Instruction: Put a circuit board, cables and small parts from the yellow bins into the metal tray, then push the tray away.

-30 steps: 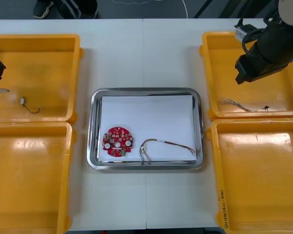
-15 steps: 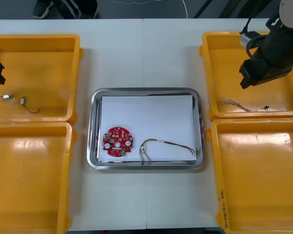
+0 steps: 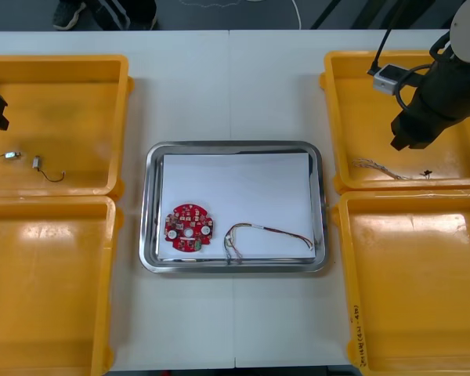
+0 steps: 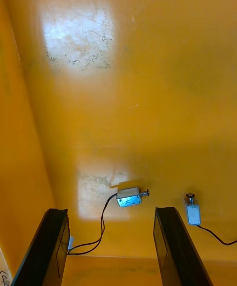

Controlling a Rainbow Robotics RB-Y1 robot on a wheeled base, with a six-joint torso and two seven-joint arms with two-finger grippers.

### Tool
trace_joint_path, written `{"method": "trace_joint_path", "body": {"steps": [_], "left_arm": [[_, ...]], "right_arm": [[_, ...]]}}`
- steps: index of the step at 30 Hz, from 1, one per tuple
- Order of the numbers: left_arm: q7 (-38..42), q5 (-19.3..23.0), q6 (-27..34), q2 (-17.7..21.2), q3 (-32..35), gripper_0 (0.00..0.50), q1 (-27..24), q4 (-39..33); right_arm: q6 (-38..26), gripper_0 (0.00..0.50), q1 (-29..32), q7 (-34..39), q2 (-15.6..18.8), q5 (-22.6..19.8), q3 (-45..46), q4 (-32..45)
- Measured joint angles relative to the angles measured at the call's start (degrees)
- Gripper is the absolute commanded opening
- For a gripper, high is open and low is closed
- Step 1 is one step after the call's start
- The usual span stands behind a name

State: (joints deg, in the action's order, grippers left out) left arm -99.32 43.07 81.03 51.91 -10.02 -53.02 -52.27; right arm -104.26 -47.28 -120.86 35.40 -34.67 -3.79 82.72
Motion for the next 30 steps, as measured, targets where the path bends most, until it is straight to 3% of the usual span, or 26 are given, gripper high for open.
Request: {"method": "trace_joint_path", "body": {"steps": [5, 11, 30], "left_arm": [[0.00, 0.00, -0.21, -0.14, 0.00, 0.500, 0.60, 0.00], [0.00, 0.00, -0.30, -0.42, 0.00, 0.500, 1.83, 0.00], [0.00, 2.13, -5.08, -2.31, 0.00, 0.500, 3.54, 3.44]], "right_arm": [[3.07, 0.460, 1.72, -1.67, 0.80, -0.02, 0.00, 0.00], [6.21, 0.458, 3.55, -9.82, 1.72, -0.34, 0.00, 0.00], [13.16, 0.460, 7.76, -12.28, 2.26, -4.97, -0.05, 0.00]]}}
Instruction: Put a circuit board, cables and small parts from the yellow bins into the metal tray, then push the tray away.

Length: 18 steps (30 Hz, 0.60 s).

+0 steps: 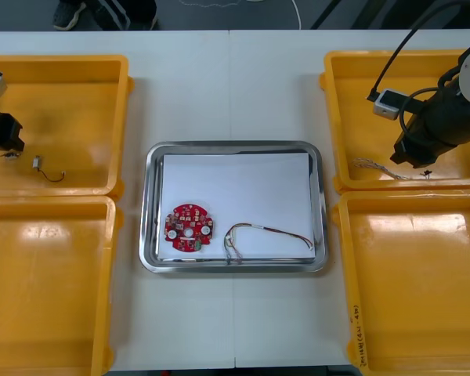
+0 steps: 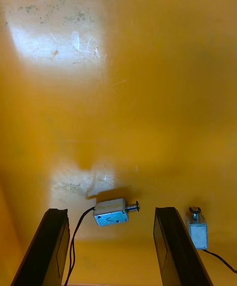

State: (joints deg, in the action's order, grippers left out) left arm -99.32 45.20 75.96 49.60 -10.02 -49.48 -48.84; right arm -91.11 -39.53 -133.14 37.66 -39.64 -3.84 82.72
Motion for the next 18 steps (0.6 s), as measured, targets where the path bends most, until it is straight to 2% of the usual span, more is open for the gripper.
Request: {"method": "trace_joint_path", "body": {"steps": [18], "left_arm": [[0.00, 0.80, -2.44, -0.09, 0.00, 0.500, 2.40, 0.16]], "right_arm": [[3.85, 0.460, 1.71, 0.00, 0.15, -1.21, -1.91, -2.41]]}}
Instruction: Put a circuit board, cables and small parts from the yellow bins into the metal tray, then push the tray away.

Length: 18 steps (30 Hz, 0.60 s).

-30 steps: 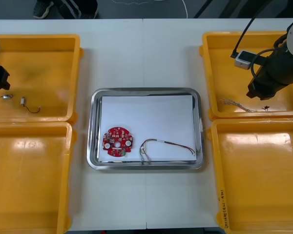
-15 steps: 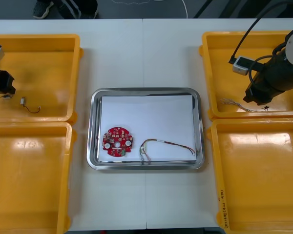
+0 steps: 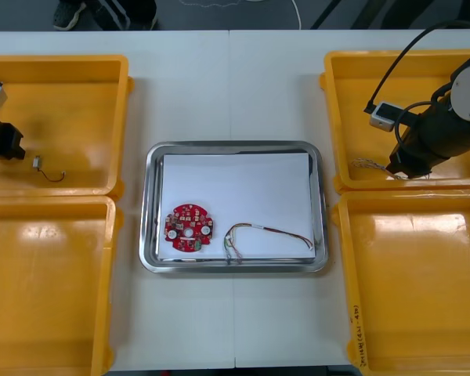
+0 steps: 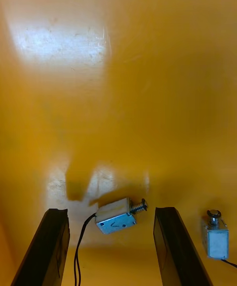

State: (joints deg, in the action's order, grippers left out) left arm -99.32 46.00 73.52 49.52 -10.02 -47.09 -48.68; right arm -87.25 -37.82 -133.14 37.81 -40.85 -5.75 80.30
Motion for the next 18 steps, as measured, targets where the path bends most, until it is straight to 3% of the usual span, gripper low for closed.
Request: {"method": "trace_joint_path", "body": {"steps": [18], "left_arm": [[0.00, 0.03, -0.42, -1.53, 0.00, 0.500, 0.53, 0.07]], "right_arm": [[3.76, 0.459, 0.20, 0.00, 0.00, -1.21, -3.91, -2.42]]}}
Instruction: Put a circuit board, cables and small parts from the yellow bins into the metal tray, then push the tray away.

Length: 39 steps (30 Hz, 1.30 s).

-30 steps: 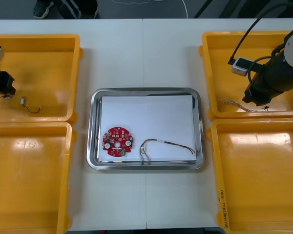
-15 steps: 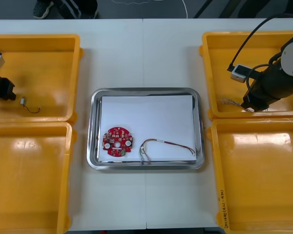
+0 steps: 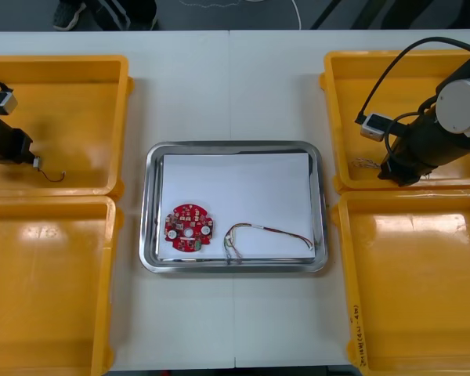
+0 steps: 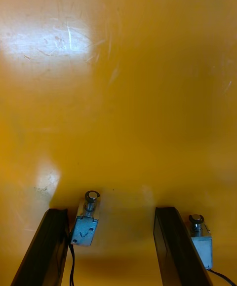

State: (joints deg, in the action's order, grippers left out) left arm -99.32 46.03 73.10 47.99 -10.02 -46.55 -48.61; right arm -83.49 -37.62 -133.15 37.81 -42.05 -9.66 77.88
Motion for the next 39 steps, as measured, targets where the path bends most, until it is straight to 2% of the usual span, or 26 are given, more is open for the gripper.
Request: {"method": "trace_joint_path", "body": {"steps": [8, 9, 10, 11, 13, 14, 16, 18, 21, 23, 26, 39], "left_arm": [[0.00, -0.09, -0.07, -0.06, 0.05, 0.500, 0.00, 0.00], [0.00, -0.11, -0.07, -0.06, 0.05, 0.465, 0.00, 0.00], [0.00, -0.12, -0.07, -0.07, 0.06, 0.333, 0.00, 0.00], [0.00, -0.12, -0.07, -0.10, 0.06, 0.151, 0.00, 0.00], [0.00, -0.12, -0.07, -0.16, 0.06, 0.047, 0.00, 0.00], [0.00, -0.12, -0.07, -0.19, 0.06, 0.023, 0.00, 0.00], [0.00, -0.13, -0.08, -0.24, 0.06, 0.000, 0.00, 0.00], [0.00, -0.16, -0.08, -0.26, 0.06, 0.000, 0.00, 0.00], [0.00, -0.20, -0.08, -0.27, 0.06, 0.000, -0.01, 0.00], [0.00, -0.25, -0.02, -0.27, 0.20, 0.000, -0.02, 0.00], [0.00, -0.69, 0.84, -0.27, 1.14, 0.000, -0.06, 0.00], [0.00, -2.07, 13.07, 0.09, 6.02, 0.000, -4.50, -0.68]], "right_arm": [[0.29, 0.459, 0.13, 0.00, 0.00, -0.80, -0.26, -1.19], [0.44, 0.458, 0.13, 0.00, 0.00, -0.88, -0.26, -1.50], [0.53, 0.460, 0.13, 0.00, 0.00, -0.99, -0.26, -1.63], [0.56, 0.460, 0.13, 0.00, 0.01, -1.03, -0.26, -1.63], [0.68, 0.459, 0.13, 0.00, 0.01, -1.11, -0.26, -1.63], [0.69, 0.460, 0.13, 0.00, 0.01, -1.13, -0.26, -1.63], [0.70, 0.460, 0.13, 0.00, 0.01, -1.20, -0.26, -1.63], [0.71, 0.391, 0.13, 0.00, 0.01, -1.27, -0.26, -1.63], [0.74, 0.132, 0.13, 0.00, 0.01, -1.44, -0.26, -1.63], [0.74, 0.067, 0.13, 0.00, 0.01, -1.48, -0.26, -1.63], [0.74, 0.008, 0.13, 0.00, 0.02, -1.52, -0.26, -1.63], [-0.70, 0.000, -0.31, 0.01, 0.06, -1.77, -0.18, -1.70]]}}
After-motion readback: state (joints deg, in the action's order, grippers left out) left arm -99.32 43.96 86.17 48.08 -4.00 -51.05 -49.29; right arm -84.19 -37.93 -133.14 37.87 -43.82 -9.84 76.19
